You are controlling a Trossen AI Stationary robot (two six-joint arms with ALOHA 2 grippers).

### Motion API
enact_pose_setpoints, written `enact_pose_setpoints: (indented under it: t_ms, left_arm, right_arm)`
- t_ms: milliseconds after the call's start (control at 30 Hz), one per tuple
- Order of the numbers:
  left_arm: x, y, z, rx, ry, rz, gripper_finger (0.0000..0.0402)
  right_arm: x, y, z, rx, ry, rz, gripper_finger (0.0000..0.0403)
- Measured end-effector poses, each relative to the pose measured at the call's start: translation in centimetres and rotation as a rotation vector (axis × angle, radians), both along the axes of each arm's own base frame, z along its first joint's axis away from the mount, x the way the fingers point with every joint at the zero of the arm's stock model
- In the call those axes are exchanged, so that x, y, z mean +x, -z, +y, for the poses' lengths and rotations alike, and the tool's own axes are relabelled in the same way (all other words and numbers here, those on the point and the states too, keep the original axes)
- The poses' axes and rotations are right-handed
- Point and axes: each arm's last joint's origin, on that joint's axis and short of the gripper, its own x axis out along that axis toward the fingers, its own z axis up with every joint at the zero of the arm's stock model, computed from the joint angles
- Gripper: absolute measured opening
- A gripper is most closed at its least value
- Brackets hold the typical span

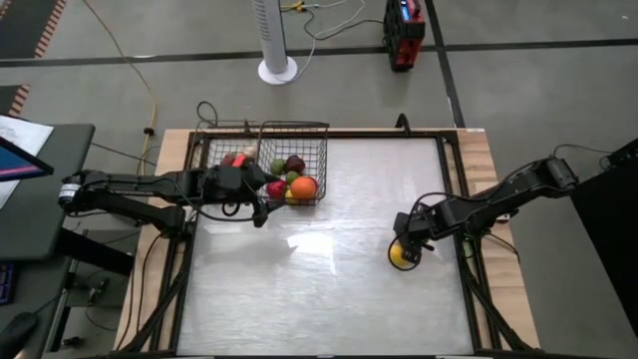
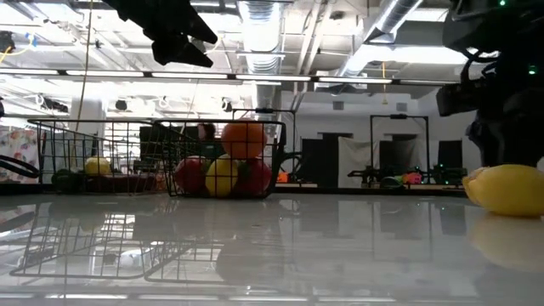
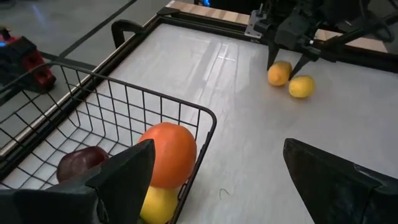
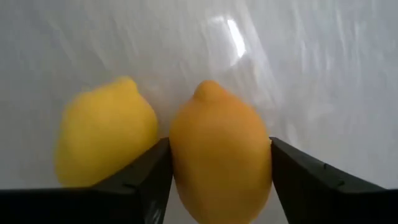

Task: Sort produce into baskets
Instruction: Put the top orange lemon into the right wire basket

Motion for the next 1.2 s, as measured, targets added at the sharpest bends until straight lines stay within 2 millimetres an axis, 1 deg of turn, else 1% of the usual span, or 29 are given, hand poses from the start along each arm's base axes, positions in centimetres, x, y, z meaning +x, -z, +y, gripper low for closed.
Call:
enact_pose_setpoints:
  t_ms: [100, 233, 300, 433, 533, 633, 733, 867, 1000, 1067, 1200]
  left_arm:
    - [0.0, 0.0, 0.0, 0.033, 0.005, 0.008, 0.0344]
    - [-0.1, -0.4, 0.2, 0.093, -0.028, -0.009, 0.0344]
    - [-0.2, -0.7, 0.2, 0.133, -0.021, -0.027, 0.0344]
    - [-0.1, -1.1, 0.2, 0.220, 0.017, -0.036, 0.0344]
    - [0.1, -1.2, 0.3, 0.285, 0.041, -0.042, 0.0342]
    - [-0.3, -0.6, 0.4, 0.354, 0.064, -0.071, 0.0336]
    - [-0.9, -0.3, 0.7, 0.405, 0.072, -0.148, 0.0329]
    - [-1.6, 0.8, 0.8, 0.390, 0.069, -0.181, 0.0325]
    - [-2.5, 1.3, 0.3, 0.321, 0.069, -0.216, 0.0325]
    - [-2.7, 1.5, 0.1, 0.294, 0.066, -0.220, 0.0325]
    - [-3.2, 1.2, -0.3, 0.239, 0.058, -0.257, 0.0325]
  right_arm:
    - [0.9, -0.9, -0.2, -0.028, -0.006, -0.060, 0.0258]
    - [2.6, -3.0, -1.1, -0.134, -0.011, -0.174, 0.0260]
    - [3.9, -4.2, -1.7, -0.183, -0.018, -0.272, 0.0261]
    - [6.4, -6.5, -4.0, -0.246, -0.016, -0.516, 0.0261]
    - [8.1, -7.6, -6.3, -0.263, -0.030, -0.633, 0.0261]
    - [10.0, -8.2, -8.7, -0.274, -0.056, -0.681, 0.0262]
    - [12.1, -8.6, -11.2, -0.298, -0.092, -0.684, 0.0262]
    - [15.1, -9.6, -14.0, -0.353, -0.138, -0.688, 0.0262]
    - [18.0, -10.2, -15.6, -0.413, -0.199, -0.699, 0.0262]
    - [19.3, -10.4, -16.3, -0.410, -0.221, -0.718, 0.0262]
    - [21.4, -10.3, -17.1, -0.384, -0.247, -0.706, 0.0267]
